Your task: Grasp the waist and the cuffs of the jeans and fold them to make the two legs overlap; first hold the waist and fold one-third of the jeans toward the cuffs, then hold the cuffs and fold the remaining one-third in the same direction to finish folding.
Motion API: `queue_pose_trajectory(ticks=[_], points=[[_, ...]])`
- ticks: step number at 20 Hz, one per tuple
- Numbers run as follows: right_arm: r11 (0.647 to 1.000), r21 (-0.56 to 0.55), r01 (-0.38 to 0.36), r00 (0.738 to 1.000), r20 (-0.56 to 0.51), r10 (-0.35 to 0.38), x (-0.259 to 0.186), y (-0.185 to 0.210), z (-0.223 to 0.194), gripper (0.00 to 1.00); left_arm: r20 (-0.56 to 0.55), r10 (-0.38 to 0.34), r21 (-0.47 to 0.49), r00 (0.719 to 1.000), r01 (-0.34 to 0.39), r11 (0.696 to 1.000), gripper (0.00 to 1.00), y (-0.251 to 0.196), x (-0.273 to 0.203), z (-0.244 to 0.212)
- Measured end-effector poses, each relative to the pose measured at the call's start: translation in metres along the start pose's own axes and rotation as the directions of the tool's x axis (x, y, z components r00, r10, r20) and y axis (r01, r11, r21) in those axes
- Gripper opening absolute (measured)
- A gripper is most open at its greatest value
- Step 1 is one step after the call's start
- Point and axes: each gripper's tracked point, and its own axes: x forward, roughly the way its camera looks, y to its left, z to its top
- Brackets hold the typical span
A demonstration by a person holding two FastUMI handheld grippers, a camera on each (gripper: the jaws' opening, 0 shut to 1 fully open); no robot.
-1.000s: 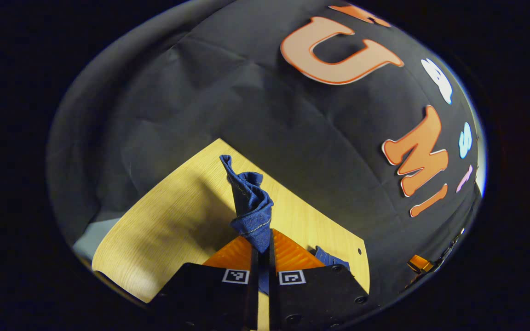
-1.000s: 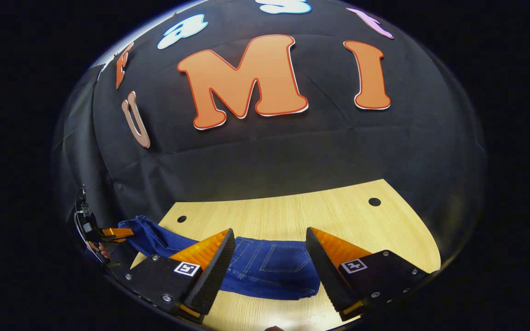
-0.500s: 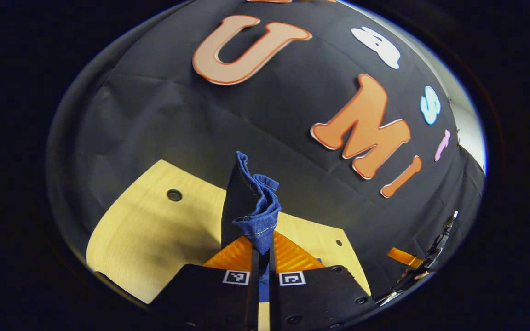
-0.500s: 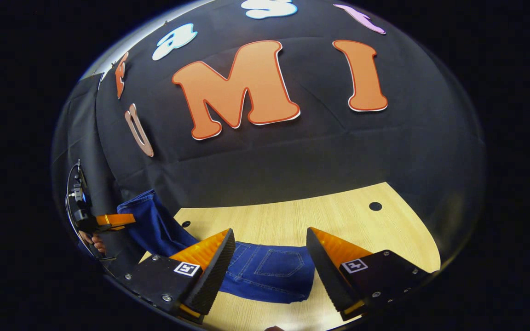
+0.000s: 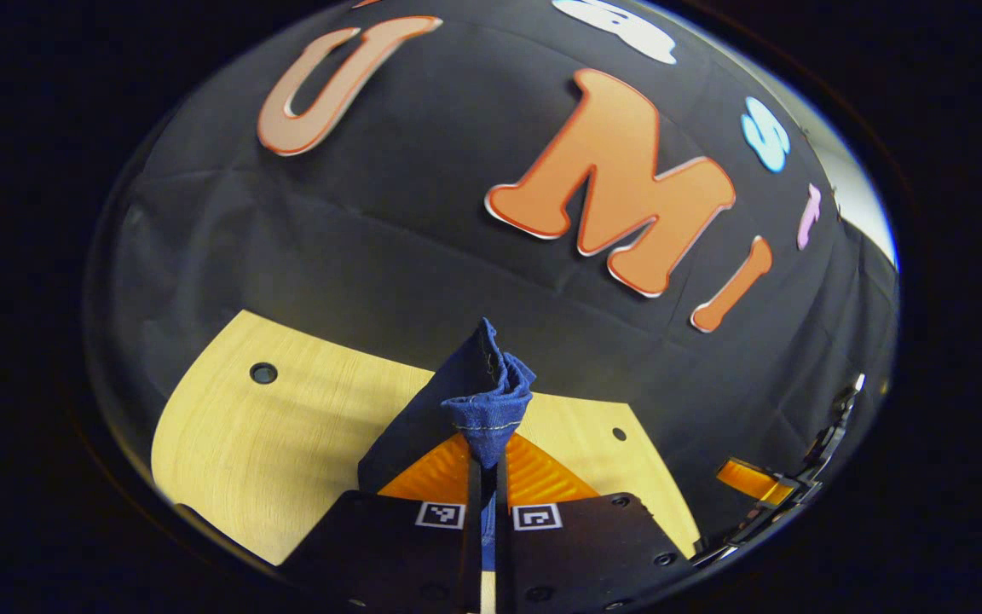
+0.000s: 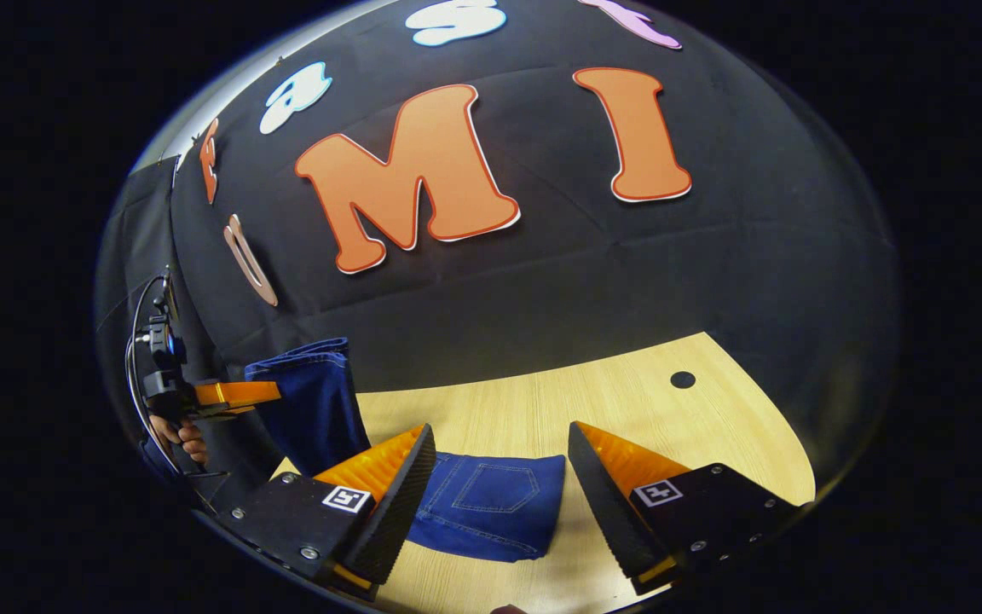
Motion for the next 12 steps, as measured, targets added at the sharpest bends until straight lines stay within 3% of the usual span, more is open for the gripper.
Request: queue_pose_trajectory(ticks=[5,10,12], points=[[1.0,0.0,0.006,1.0,0.001,-0.006,-0.002,-0.02,0.001,0.96,-0.084,-0.049,0.078,0.995,0.055,0.995,0.06,-0.065,0.036,-0.034],[1.0,-0.011,0.009,1.0,0.001,-0.009,-0.001,-0.035,0.0,0.96,-0.166,-0.034,0.146,0.985,0.058,0.988,0.06,-0.109,0.065,-0.08],[1.0,-0.011,0.004,1.0,0.0,-0.004,0.0,-0.039,-0.001,0.96,-0.234,-0.049,0.176,0.971,0.092,0.98,0.08,-0.131,0.07,-0.111]])
